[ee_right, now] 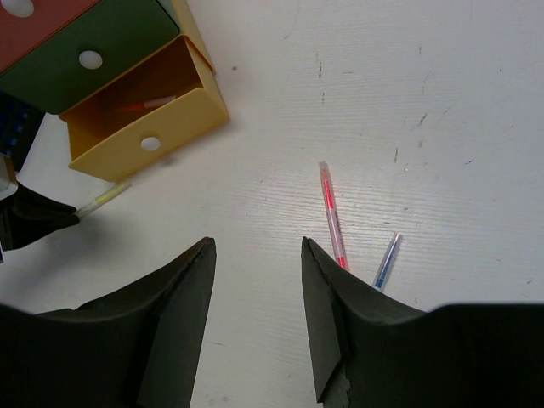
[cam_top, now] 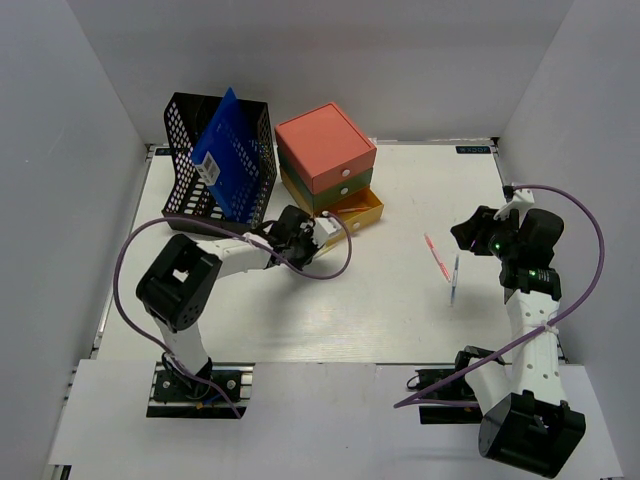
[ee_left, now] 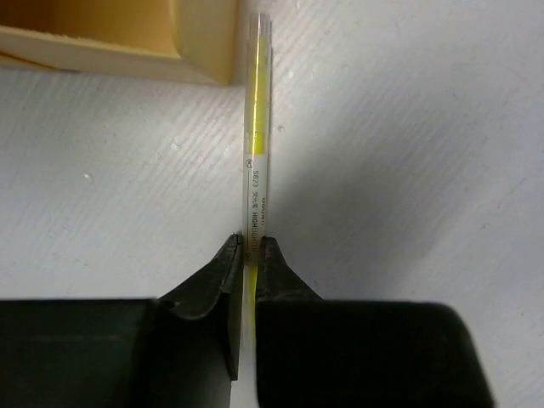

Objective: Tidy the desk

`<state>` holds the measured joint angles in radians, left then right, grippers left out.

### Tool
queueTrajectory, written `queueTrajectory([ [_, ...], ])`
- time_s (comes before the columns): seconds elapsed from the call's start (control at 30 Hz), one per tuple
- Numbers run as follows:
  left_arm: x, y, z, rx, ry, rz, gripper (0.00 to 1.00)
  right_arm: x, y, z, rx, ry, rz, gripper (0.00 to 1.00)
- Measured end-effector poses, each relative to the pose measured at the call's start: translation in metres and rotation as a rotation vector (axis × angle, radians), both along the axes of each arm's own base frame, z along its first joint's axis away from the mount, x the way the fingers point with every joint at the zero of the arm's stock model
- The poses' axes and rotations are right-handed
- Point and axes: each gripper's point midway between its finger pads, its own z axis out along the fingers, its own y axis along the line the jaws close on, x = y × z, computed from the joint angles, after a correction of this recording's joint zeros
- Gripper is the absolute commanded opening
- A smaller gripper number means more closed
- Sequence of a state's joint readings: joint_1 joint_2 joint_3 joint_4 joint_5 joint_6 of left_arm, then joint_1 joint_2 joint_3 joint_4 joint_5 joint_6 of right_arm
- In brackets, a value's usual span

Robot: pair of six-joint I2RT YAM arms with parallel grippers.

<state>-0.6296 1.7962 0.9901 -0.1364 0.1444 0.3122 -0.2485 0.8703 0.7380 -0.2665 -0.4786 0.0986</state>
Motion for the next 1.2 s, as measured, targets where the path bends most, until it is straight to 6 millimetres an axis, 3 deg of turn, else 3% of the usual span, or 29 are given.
queueTrajectory([
  [0.23,-0.037,0.0,0.009,-0.009,0.056,-0.097,0.0,0.0,0.0,0.0,0.0,0.0,0.0,0.5],
  [0.43,-0.048,-0.015,0.07,-0.125,-0.026,-0.203,0.0,0.0,0.001,0.0,0.001,0.0,0.003,0.5],
  [0.6,-0.019,-0.036,0.12,-0.199,-0.156,-0.221,0.0,-0.001,0.002,0.001,0.002,-0.003,0.015,0.54],
  [0.73,0.025,-0.06,0.144,-0.21,-0.238,-0.21,0.0,-0.002,0.006,0.002,0.008,-0.01,0.041,0.54],
  [0.83,0.056,-0.072,0.145,-0.187,-0.283,-0.191,0.0,-0.002,0.008,0.002,0.008,-0.014,0.054,0.54],
  [0.93,0.078,-0.078,0.133,-0.152,-0.295,-0.17,0.02,-0.002,0.009,0.002,0.007,-0.018,0.063,0.53],
  [1.1,0.099,-0.082,0.106,-0.097,-0.288,-0.138,0.17,-0.004,0.012,-0.001,0.014,-0.012,0.078,0.53],
  [1.2,0.104,-0.08,0.092,-0.066,-0.28,-0.12,0.36,-0.005,0.013,-0.003,0.018,-0.008,0.082,0.57],
])
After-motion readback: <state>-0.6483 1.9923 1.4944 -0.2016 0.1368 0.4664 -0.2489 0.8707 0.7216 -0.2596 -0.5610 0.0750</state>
